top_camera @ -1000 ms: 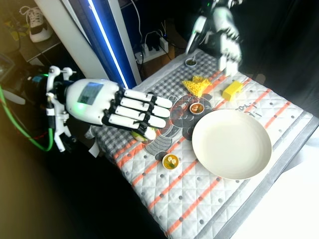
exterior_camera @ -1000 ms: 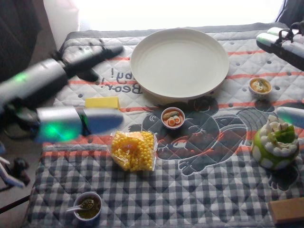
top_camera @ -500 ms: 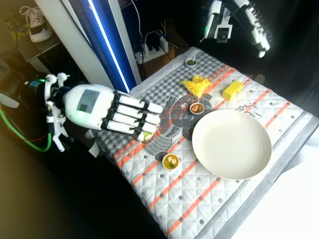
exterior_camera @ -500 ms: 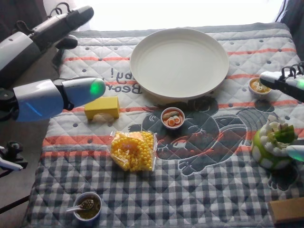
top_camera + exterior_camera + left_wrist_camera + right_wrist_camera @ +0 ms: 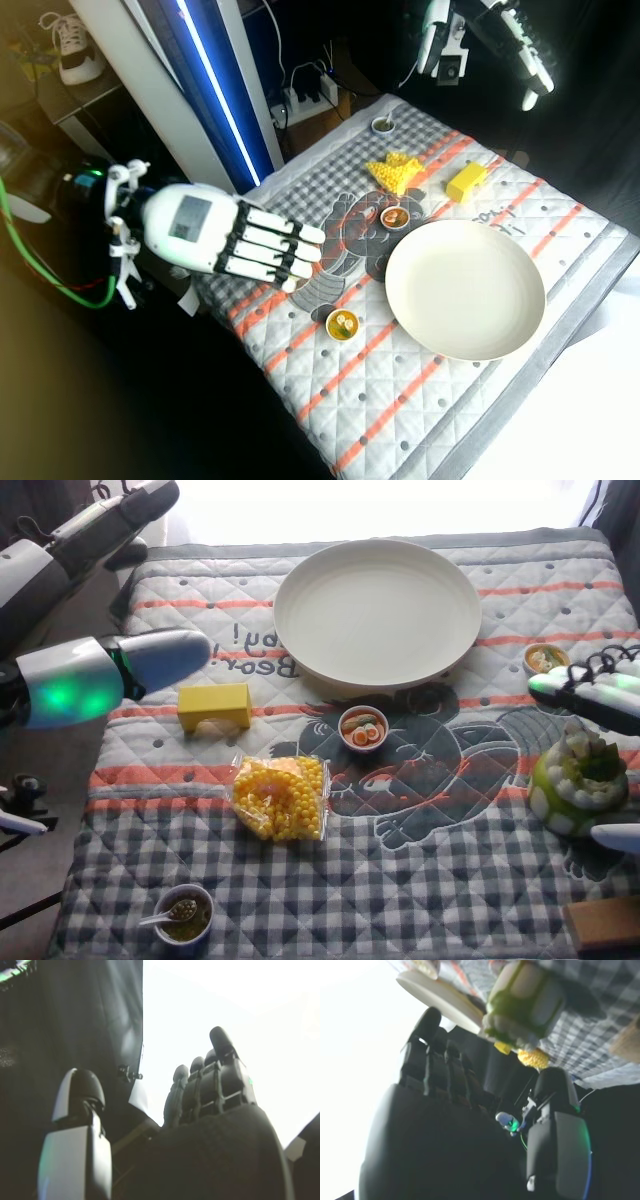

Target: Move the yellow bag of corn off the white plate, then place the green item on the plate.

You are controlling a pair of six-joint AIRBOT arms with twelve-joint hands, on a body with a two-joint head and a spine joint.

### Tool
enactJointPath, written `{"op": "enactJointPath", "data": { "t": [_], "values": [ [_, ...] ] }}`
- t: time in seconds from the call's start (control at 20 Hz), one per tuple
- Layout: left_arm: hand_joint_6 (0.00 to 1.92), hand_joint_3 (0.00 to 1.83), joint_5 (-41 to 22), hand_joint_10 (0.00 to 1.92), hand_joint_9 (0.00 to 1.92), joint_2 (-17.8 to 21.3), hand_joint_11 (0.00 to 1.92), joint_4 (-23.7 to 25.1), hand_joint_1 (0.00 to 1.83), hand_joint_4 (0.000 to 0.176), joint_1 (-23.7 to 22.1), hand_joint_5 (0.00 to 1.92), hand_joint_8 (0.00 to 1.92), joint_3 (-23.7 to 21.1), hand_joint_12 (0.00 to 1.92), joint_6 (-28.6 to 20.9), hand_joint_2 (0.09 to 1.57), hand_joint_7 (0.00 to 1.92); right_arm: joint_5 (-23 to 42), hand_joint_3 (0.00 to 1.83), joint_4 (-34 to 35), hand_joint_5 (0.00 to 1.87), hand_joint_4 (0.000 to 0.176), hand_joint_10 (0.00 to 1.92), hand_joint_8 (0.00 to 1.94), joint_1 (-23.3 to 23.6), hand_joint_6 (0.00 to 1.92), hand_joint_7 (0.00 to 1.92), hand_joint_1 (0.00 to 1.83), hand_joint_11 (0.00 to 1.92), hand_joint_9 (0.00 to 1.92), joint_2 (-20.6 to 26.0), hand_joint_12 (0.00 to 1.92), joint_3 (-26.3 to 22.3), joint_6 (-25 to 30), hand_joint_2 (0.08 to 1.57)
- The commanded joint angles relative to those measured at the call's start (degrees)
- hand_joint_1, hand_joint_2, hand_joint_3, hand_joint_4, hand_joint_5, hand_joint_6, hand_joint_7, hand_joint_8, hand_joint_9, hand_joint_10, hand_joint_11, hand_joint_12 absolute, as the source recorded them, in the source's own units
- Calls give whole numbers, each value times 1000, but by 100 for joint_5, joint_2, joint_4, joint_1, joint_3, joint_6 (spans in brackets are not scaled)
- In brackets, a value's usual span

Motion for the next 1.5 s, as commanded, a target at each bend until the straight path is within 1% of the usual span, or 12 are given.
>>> {"op": "enactJointPath", "data": {
  "t": [0.0,0.15,0.25,0.35,0.45,0.5,0.8,1.1,1.15,1.35,1.4,1.45],
  "values": [
    [4,1,-795,0,2,-6,0,57,722,0,-7,66,10,31,270,-64,1152,12,539,0,16,34,0,455,17,108,11,142,733,0,7,-33,1129,36,27,1150],
    [0,4,-797,0,0,-5,1,47,677,8,4,56,1,37,31,-83,1174,0,482,0,4,122,0,675,52,151,42,281,851,0,90,-94,1366,87,26,1138],
    [1,11,-813,0,0,-8,0,40,645,3,6,47,0,40,0,-87,1200,0,471,2,4,253,0,1277,768,162,297,388,1038,97,245,-122,1752,110,26,1177],
    [4,5,-828,0,0,-9,0,26,654,16,10,53,0,41,0,-87,1191,0,468,1,4,253,0,1350,890,168,475,415,1081,196,328,-126,1798,115,26,1180],
    [7,1,-854,0,0,-10,0,9,705,9,20,62,0,45,0,-87,1187,0,470,6,-27,460,0,1654,1466,211,1411,758,1182,581,622,-124,1918,114,26,1288],
    [11,0,-867,0,0,-9,0,0,714,9,40,74,0,46,0,-87,1183,0,470,6,-91,442,0,1720,1542,301,1584,739,1142,606,624,-122,1920,112,26,1326],
    [0,8,-886,0,0,-33,0,-65,652,37,103,38,0,90,0,-193,1214,0,1107,0,-416,444,0,1904,1685,789,1577,690,1131,657,599,120,1921,7,26,1355],
    [23,3,-861,0,0,-146,0,-89,726,0,115,97,4,173,0,-293,1219,10,129,0,-788,457,0,1776,1613,2485,1641,652,1084,580,484,-791,1921,997,24,1358],
    [24,4,-862,3,7,-169,0,-88,738,0,122,105,11,191,0,-328,1222,30,-205,0,-827,337,0,1726,1548,2771,1178,644,1243,708,596,-1039,1921,1248,24,1301],
    [17,2,-858,0,0,-232,17,-53,734,0,119,107,0,253,14,-419,1221,6,-1199,0,-831,233,0,1777,1506,3427,730,658,1287,771,611,-1930,1921,2140,24,1272],
    [11,5,-862,0,0,-242,3,-25,729,0,116,97,3,274,2,-489,1228,12,-1390,0,-825,254,0,1777,1491,3550,779,670,1291,841,694,-2160,1921,2348,24,1265],
    [11,4,-865,0,0,-268,0,-4,726,0,113,97,4,307,0,-549,1227,15,-1547,5,-825,456,0,1753,1523,3631,1427,695,1148,816,684,-2361,1921,2530,24,1312]
  ]
}}
